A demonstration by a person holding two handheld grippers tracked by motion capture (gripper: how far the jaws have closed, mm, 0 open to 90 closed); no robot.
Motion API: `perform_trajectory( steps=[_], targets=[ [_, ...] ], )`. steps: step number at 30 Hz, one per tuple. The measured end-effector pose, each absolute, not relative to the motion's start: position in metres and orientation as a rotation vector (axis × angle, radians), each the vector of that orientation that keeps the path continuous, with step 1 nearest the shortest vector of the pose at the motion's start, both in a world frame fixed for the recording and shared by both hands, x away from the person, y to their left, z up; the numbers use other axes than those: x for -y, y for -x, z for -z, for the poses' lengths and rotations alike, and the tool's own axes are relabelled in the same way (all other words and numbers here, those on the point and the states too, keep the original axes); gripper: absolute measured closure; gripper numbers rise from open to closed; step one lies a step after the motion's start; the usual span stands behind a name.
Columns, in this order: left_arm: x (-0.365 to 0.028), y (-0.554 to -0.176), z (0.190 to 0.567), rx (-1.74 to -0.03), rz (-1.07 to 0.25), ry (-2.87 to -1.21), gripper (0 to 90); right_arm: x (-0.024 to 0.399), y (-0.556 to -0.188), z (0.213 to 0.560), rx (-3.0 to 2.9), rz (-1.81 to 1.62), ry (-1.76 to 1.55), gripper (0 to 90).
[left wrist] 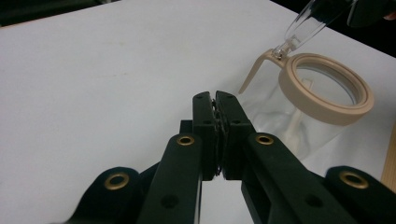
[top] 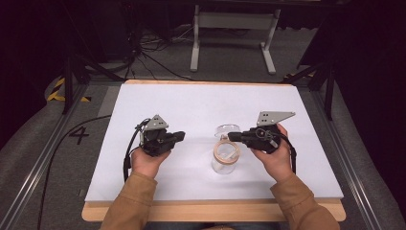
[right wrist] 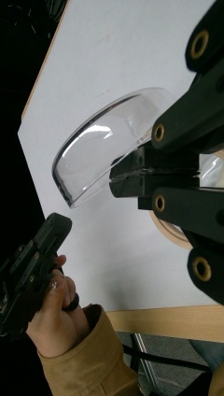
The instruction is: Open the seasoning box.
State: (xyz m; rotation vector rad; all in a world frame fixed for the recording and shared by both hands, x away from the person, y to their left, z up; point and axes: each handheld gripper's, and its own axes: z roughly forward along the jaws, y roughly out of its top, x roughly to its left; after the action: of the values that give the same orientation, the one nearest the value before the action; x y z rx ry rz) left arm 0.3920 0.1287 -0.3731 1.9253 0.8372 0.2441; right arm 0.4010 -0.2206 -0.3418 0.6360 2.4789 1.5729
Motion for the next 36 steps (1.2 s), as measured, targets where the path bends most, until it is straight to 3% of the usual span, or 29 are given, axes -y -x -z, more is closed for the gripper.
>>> perform_trajectory(
  steps=[14, 27, 30, 36],
  targets=[
    [-0.142, -0.386, 0.376, -0.867, -0.255, -1.925, 86.8, 0.224, -0.424, 0.355, -2.484, -1.536, -0.722, 90.0],
    [-0.138, -0.385, 0.369, -0.826, -0.287, -1.979, 82.9, 0.232, -0.414, 0.342, -2.451, -1.542, -0.692, 89.4],
    [-0.138, -0.384, 0.366, -0.811, -0.3, -2.001, 80.9, 0.241, -0.41, 0.336, -2.417, -1.565, -0.707, 76.4],
    [-0.148, -0.386, 0.361, -0.823, -0.294, -2.023, 76.8, 0.262, -0.407, 0.33, -2.373, -1.534, -0.743, 68.1]
  ],
)
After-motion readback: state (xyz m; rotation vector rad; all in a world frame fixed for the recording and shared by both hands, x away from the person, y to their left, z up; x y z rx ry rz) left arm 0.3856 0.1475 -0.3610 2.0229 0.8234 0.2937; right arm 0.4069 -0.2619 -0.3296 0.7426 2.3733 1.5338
